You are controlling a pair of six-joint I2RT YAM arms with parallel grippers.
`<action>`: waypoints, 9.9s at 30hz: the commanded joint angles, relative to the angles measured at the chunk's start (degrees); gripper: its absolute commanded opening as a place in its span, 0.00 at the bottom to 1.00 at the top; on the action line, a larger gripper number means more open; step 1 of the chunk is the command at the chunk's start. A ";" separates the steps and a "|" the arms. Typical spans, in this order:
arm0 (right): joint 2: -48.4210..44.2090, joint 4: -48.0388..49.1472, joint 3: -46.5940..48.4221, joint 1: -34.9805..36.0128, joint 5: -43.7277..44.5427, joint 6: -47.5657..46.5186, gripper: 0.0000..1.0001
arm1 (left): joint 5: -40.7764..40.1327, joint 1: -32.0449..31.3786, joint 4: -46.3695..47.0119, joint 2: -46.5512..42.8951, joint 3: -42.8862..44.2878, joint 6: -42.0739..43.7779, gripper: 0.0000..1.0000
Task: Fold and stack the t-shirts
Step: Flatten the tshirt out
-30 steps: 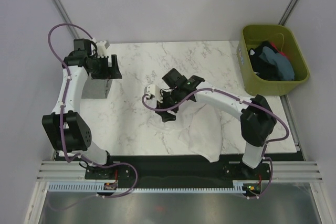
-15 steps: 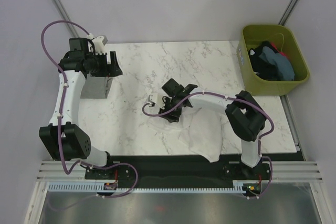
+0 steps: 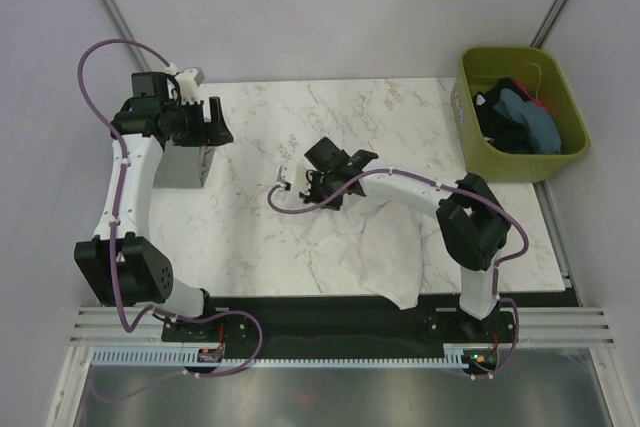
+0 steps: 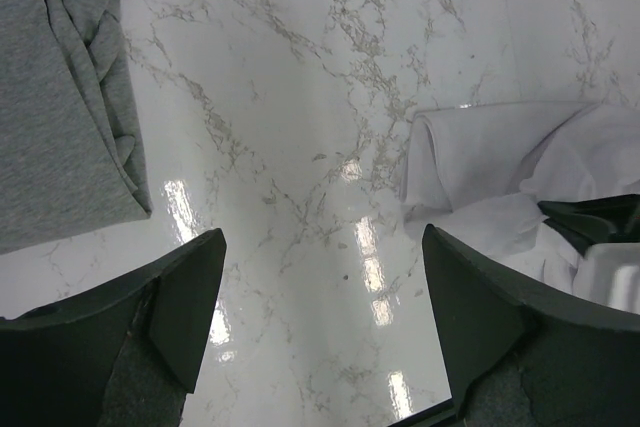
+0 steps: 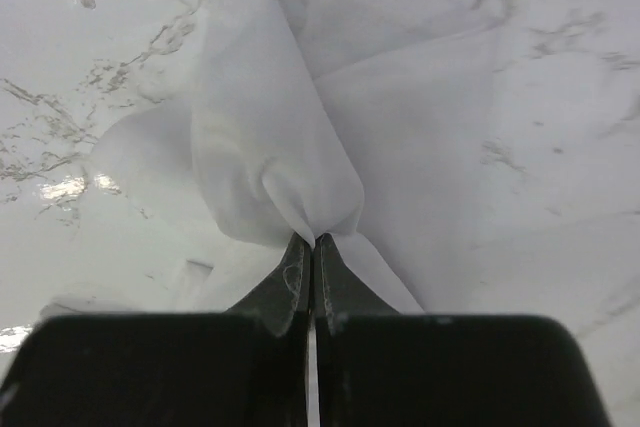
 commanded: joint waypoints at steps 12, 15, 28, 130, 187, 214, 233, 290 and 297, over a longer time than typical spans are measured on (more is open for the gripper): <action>-18.06 1.47 27.82 -2.46 16.69 -14.37 0.00 | 0.32 0.06 3.40 2.35 3.32 -2.74 0.86; -18.23 3.40 25.38 -4.13 18.89 -14.56 0.00 | 1.99 0.06 3.57 2.53 3.59 -3.35 0.86; -10.85 10.10 12.98 -19.94 26.28 -5.60 0.00 | 6.66 0.06 3.84 1.30 0.34 -3.35 0.86; 18.50 -5.64 36.79 -11.25 -4.58 16.73 0.52 | 6.75 0.68 3.40 -4.50 -6.60 -5.55 0.87; 11.83 -10.38 16.75 -17.93 8.98 18.31 0.36 | 6.04 -9.87 1.02 12.46 3.50 -3.97 0.84; 11.21 -10.56 16.67 -15.56 12.04 16.82 0.36 | 6.30 -9.87 1.11 12.81 4.12 -3.97 0.85; 13.32 -10.21 16.23 -17.05 12.30 17.26 0.35 | 5.78 -9.87 1.20 12.55 3.68 -4.06 0.85; 11.91 -10.47 16.05 -20.48 10.36 20.25 0.37 | 5.69 -9.87 1.38 13.42 3.85 -3.97 0.85; 11.91 -10.38 15.35 -21.10 10.54 19.98 0.36 | 5.69 -9.87 1.38 13.51 4.03 -4.06 0.85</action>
